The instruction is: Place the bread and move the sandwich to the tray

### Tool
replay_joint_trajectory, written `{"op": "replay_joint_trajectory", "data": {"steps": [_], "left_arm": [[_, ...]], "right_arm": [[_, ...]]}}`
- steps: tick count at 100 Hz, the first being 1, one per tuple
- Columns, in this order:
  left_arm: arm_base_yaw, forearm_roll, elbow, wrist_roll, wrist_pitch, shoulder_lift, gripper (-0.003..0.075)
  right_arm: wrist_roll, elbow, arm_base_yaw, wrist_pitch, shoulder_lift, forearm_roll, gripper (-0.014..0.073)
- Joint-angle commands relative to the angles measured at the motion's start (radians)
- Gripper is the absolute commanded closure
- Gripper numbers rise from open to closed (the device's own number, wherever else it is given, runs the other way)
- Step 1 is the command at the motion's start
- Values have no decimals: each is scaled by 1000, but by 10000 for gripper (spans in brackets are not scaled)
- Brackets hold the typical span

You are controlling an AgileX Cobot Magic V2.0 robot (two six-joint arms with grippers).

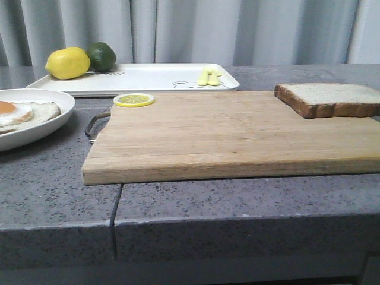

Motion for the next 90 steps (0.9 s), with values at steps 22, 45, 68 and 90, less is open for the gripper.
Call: {"op": "replay_joint_trajectory", "data": {"steps": [22, 45, 68, 90], "left_arm": [[-1, -8, 15, -8, -48, -30, 740], [-1, -6, 15, -8, -48, -30, 740], [-1, 1, 15, -8, -71, -30, 740], [-1, 1, 15, -8, -153, -30, 740]], "right_arm": [[-8, 7, -5, -42, -20, 0, 655], [-8, 7, -5, -42, -20, 0, 655], [-8, 7, -5, -42, -20, -5, 655], [-8, 7, -5, -124, -20, 0, 655]]}}
